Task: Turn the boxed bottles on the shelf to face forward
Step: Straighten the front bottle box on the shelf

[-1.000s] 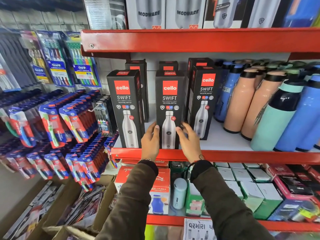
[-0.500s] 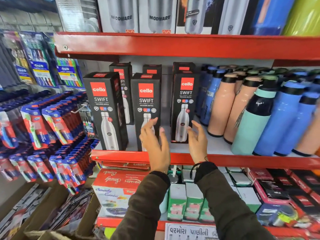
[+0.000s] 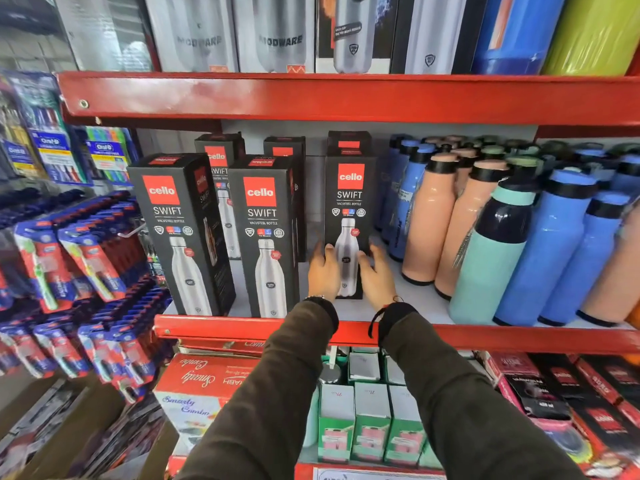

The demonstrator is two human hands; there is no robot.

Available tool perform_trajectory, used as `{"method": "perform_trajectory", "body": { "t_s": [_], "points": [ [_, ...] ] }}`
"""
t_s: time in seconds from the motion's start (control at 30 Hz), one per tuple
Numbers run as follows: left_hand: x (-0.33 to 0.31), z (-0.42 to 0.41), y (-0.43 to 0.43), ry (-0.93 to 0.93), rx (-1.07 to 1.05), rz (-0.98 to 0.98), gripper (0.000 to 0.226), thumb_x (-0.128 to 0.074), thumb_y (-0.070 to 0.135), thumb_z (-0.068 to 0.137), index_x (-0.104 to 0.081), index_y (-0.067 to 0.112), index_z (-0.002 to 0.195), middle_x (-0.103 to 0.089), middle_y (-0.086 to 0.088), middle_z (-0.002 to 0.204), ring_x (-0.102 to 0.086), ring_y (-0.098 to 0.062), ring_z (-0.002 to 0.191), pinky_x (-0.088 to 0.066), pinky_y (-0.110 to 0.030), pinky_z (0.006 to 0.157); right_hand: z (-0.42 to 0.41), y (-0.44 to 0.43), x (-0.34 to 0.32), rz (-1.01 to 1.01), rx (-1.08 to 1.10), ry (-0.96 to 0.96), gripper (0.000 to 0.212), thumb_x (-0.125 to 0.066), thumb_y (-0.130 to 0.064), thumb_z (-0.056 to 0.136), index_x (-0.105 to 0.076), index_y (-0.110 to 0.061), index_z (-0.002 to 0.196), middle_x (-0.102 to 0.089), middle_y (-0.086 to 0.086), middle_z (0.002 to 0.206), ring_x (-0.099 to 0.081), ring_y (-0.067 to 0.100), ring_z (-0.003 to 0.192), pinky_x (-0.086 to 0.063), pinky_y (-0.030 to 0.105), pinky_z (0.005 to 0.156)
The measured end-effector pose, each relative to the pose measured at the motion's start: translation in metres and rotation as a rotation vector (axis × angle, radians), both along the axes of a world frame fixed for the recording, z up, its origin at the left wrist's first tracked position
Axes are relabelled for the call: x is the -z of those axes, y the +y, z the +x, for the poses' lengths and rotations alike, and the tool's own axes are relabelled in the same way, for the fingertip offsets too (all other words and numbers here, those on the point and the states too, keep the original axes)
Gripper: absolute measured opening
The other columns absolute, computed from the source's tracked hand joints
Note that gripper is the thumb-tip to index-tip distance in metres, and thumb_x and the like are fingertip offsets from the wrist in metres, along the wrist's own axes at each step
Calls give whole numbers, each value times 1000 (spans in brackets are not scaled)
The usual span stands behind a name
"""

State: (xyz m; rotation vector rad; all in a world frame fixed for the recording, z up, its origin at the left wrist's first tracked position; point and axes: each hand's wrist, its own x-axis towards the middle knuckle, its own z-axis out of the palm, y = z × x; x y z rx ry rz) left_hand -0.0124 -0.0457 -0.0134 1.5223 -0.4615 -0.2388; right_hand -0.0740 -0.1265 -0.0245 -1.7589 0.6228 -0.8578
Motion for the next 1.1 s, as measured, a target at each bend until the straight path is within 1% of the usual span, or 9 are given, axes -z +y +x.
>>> {"method": "perform_trajectory", "body": {
  "t_s": [0.1, 0.3, 0.4, 0.63, 0.73, 0.8, 0.9, 1.0, 1.1],
  "points": [
    [2, 0, 0, 8, -46, -8, 45, -37, 24, 107, -43, 9, 150, -50, -12, 153, -44, -27, 143, -29, -20, 105, -2, -3, 3, -13, 9, 18, 46, -45, -24, 103, -39, -8, 146, -45, 11, 151, -41, 26, 141, -26, 18, 98],
    [6, -9, 12, -27, -107, -30, 40, -41, 22, 106, -54, 12, 143, -61, -10, 142, -53, -25, 134, -32, -16, 97, -14, 2, 3, -26, 28, -1, 43, -48, -21, 102, -45, -7, 143, -51, 12, 146, -48, 22, 134, -29, 15, 97],
    [9, -16, 20, -49, -119, -20, 39, -43, 24, 106, -56, 14, 141, -62, -9, 140, -54, -25, 134, -33, -19, 98, -24, 10, 4, -29, 32, -24, 41, -49, -19, 101, -48, -7, 140, -54, 10, 140, -48, 8, 117, -29, 7, 87],
    [22, -34, 43, -104, -126, 20, 41, -46, 35, 104, -57, 23, 142, -64, -5, 140, -56, -23, 133, -40, -29, 107, -50, 27, 12, -18, 44, -58, 39, -52, -25, 100, -52, -12, 137, -55, -3, 122, -52, 7, 110, -34, 9, 86],
    [24, -41, 50, -117, -122, 14, 40, -46, 37, 104, -58, 25, 141, -65, -3, 138, -58, -21, 130, -41, -29, 106, -60, 34, 14, -10, 46, -65, 40, -52, -29, 100, -52, -16, 137, -57, -4, 122, -53, 8, 110, -37, 17, 91],
    [25, -46, 54, -133, -118, 5, 41, -46, 38, 104, -58, 25, 141, -65, -1, 138, -58, -20, 130, -42, -32, 110, -65, 39, 13, -17, 49, -61, 39, -52, -29, 100, -52, -16, 137, -59, -2, 123, -54, 8, 109, -37, 19, 92],
    [26, -51, 58, -156, -108, -3, 43, -45, 39, 104, -57, 23, 142, -64, 1, 140, -57, -17, 132, -42, -32, 112, -70, 43, 10, -53, 57, -37, 39, -51, -26, 100, -52, -13, 137, -59, 3, 132, -52, 6, 109, -34, 11, 88],
    [25, -51, 60, -161, -100, 1, 43, -45, 37, 104, -56, 21, 142, -62, 0, 142, -55, -17, 133, -40, -27, 109, -73, 44, 9, -90, 71, -19, 38, -51, -23, 100, -53, -10, 137, -59, 6, 135, -50, 6, 110, -32, 1, 77],
    [23, -53, 60, -158, -91, 8, 42, -45, 35, 105, -56, 20, 143, -62, -1, 142, -55, -17, 133, -38, -23, 105, -75, 47, 5, -115, 84, 13, 39, -51, -24, 101, -53, -10, 137, -59, 8, 138, -51, 9, 112, -30, 2, 78]
  ]
}}
